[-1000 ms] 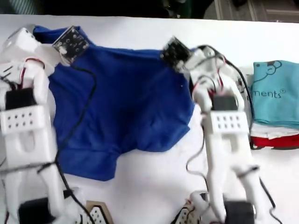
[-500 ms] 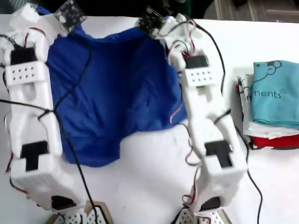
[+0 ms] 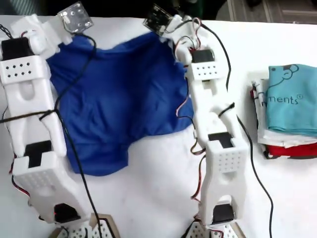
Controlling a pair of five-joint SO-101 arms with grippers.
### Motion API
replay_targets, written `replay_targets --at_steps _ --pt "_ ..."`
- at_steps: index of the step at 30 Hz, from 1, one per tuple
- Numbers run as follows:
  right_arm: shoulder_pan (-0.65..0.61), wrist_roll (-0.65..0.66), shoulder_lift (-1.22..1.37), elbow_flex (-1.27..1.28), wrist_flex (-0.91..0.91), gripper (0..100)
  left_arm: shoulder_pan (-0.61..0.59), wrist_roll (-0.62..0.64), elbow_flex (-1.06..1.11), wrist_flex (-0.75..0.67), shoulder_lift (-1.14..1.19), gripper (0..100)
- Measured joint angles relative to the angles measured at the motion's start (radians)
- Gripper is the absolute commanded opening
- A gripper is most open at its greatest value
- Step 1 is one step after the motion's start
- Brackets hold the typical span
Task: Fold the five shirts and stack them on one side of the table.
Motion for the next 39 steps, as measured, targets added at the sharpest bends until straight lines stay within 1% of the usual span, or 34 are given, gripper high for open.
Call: replay_targets --at_steps 7,11,14,17,20,24,30,34,39 --pt "0.041 0.0 0.0 0.0 0.293 1.9 0.0 0.0 -0.041 0.388 0.0 2" --pt "0.068 0.0 0.0 -0.002 0.433 1.9 -0.015 0.009 0.003 0.443 0.0 2" --pt "0.077 0.0 0.0 -0.002 0.505 1.9 -0.028 0.012 0.064 0.448 -0.005 2" --pt "0.086 0.0 -0.003 -0.012 0.548 1.9 -0.029 0.032 0.08 0.448 -0.048 2" --pt "0.098 -0.049 -0.066 -0.012 0.586 1.9 -0.029 0.078 0.08 0.445 -0.14 2" --pt "0.126 -0.101 -0.258 -0.012 0.634 1.9 -0.029 0.14 0.037 0.387 -0.267 2" --pt "0.183 -0.104 -0.609 -0.014 0.736 1.9 -0.029 0.224 -0.1 0.275 -0.413 2" --pt "0.241 -0.104 -0.819 -0.018 0.795 1.9 -0.028 0.238 -0.199 0.232 -0.482 2" --pt "0.316 -0.104 -1.023 -0.02 0.842 1.9 -0.028 0.239 -0.319 0.204 -0.554 2"
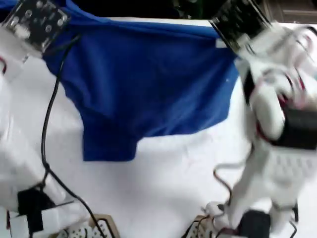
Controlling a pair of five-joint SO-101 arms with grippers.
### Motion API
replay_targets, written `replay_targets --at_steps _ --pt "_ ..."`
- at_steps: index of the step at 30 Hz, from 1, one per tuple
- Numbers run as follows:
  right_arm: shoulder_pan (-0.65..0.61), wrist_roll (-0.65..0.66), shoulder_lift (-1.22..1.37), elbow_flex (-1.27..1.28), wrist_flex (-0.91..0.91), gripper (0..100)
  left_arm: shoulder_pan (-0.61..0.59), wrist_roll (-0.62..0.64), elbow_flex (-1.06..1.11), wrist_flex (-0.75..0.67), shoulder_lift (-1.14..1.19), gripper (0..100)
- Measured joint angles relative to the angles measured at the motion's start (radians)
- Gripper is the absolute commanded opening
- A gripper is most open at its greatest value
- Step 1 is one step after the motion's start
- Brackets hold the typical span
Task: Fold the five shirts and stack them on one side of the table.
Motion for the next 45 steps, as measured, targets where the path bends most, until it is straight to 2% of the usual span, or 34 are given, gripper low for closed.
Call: replay_targets --at_steps 7,11,16,20,25,30,33,39,42,45 --pt "0.103 0.037 -0.221 -0.011 0.081 1.9 -0.003 0.0 -0.132 0.0 -0.095 2" --pt "0.146 0.08 -0.325 -0.011 0.143 1.9 -0.055 0.0 -0.161 -0.003 -0.169 2" --pt "0.172 0.133 -0.396 -0.028 0.206 1.9 -0.081 -0.084 -0.163 -0.003 -0.227 2" --pt "0.172 0.14 -0.399 0.044 0.219 1.9 -0.083 -0.101 -0.146 0.011 -0.233 2" --pt "0.104 0.137 -0.404 0.347 0.195 1.9 -0.054 -0.161 0.11 0.018 -0.235 2" --pt "-0.014 0.138 -0.394 0.743 0.068 1.9 0.006 -0.261 0.519 -0.003 -0.221 2" --pt "-0.066 0.14 -0.385 0.99 -0.1 1.9 0.031 -0.276 0.799 -0.11 -0.221 2" --pt "-0.127 0.137 -0.385 1.364 -0.554 1.9 0.032 -0.278 1.293 -0.539 -0.218 2" --pt "-0.14 0.14 -0.348 1.415 -0.773 1.9 0.032 -0.278 1.418 -0.743 -0.218 2" --pt "-0.14 0.14 -0.262 1.415 -0.962 1.9 0.032 -0.278 1.45 -0.893 -0.201 2"
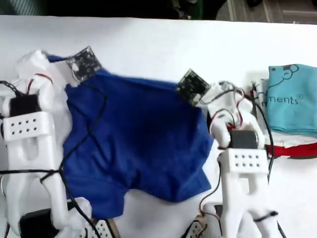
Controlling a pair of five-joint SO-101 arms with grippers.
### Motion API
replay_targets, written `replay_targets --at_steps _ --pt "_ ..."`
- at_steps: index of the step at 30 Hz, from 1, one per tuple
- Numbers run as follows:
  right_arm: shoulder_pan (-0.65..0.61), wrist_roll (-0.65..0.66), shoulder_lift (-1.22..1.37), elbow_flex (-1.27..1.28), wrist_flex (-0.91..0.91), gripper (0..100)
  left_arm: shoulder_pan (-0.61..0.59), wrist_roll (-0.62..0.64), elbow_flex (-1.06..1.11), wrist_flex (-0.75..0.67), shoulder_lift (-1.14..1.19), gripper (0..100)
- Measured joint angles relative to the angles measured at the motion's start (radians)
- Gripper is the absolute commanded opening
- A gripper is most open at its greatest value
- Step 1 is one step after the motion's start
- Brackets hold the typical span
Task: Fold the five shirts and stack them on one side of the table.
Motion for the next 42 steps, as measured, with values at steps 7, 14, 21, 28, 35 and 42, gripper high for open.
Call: replay_targets --at_steps 7,14,21,28,35,42 --pt "0.003 0.0 0.287 -0.166 -0.241 1.9 0.005 0.0 -0.091 -0.137 0.181 2" --pt "0.002 0.0 0.6 -0.433 -0.304 1.9 0.018 0.0 -0.341 -0.138 0.446 2" --pt "-0.008 0.0 0.907 -0.669 -0.334 1.9 0.026 0.0 -0.609 0.11 0.546 2" --pt "-0.025 0.0 0.956 -0.789 -0.095 1.9 0.037 -0.005 -0.83 0.595 0.548 2" --pt "-0.021 0.0 0.951 -0.807 0.318 1.9 0.072 -0.078 -0.934 1.092 0.548 2" --pt "-0.014 0.0 0.919 -0.807 0.597 1.9 0.075 -0.071 -0.75 1.14 0.486 2"
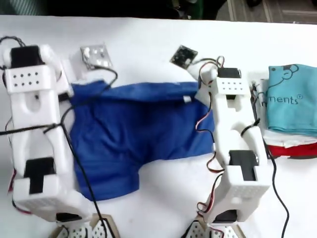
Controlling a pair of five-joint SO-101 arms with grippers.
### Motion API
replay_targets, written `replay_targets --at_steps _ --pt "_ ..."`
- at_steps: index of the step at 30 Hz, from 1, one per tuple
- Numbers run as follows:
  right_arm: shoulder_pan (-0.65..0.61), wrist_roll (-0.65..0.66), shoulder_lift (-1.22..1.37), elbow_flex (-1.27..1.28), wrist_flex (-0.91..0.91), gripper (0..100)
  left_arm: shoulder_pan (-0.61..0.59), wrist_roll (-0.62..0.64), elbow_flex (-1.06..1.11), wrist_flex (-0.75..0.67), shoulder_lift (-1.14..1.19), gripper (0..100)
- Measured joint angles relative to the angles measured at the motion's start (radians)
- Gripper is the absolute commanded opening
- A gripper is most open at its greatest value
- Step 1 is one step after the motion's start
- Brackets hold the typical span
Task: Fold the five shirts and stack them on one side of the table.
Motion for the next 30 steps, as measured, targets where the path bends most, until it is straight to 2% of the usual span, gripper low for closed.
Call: replay_targets --at_steps 6,11,16,22,26,30 --pt "0.012 0.0 0.0 0.0 0.143 1.9 0.043 0.0 0.393 0.0 -0.218 2" --pt "0.041 0.0 -0.002 0.06 0.16 1.9 0.081 0.0 0.698 -0.003 -0.331 2" --pt "0.071 0.0 -0.002 0.107 0.16 1.9 0.129 0.0 0.891 -0.003 -0.393 2" --pt "0.103 0.0 -0.002 0.118 0.166 1.9 0.193 0.0 1.036 -0.003 -0.405 3" --pt "0.112 0.0 -0.002 0.118 0.18 1.9 0.198 0.0 1.048 -0.003 -0.405 9" --pt "0.112 0.0 -0.002 0.118 0.213 3.0 0.198 0.0 1.048 -0.005 -0.405 10"
